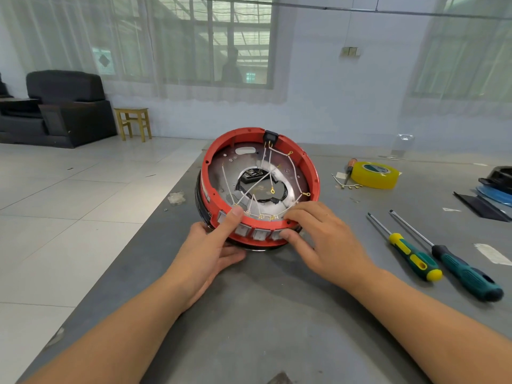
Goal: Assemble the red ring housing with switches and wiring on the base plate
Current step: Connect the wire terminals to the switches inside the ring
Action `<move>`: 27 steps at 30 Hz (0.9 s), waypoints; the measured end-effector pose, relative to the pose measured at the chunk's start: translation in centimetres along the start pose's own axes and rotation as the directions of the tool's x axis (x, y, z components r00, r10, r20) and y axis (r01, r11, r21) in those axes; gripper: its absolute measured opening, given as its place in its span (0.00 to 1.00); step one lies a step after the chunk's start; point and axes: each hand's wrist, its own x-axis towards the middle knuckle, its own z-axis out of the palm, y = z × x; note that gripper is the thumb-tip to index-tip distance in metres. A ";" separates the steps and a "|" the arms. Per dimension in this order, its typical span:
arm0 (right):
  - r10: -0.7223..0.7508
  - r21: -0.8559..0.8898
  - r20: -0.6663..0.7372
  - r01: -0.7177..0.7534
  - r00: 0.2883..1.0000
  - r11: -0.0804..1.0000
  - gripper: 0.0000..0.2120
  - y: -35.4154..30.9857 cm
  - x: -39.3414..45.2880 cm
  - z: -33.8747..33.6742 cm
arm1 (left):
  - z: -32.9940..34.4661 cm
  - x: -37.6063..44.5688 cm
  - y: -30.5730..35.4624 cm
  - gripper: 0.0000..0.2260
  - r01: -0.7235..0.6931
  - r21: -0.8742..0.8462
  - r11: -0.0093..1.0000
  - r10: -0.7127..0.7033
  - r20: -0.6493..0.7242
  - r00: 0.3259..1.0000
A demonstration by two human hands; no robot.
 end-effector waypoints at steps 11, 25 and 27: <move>0.133 0.230 0.166 -0.170 0.977 0.958 0.09 1.4 -0.1 -2.2 | -5.1 0.7 1.0 0.19 -0.475 0.768 0.430 0.491 0.242 0.837; 0.146 0.273 0.320 -0.239 0.936 0.932 0.11 2.2 0.6 -3.2 | -4.5 0.6 0.4 0.07 -0.489 0.729 0.480 0.482 0.247 0.841; 0.155 0.280 0.331 -0.254 0.931 0.926 0.11 2.4 0.7 -3.2 | -4.5 0.5 0.4 0.07 -0.486 0.729 0.483 0.483 0.242 0.842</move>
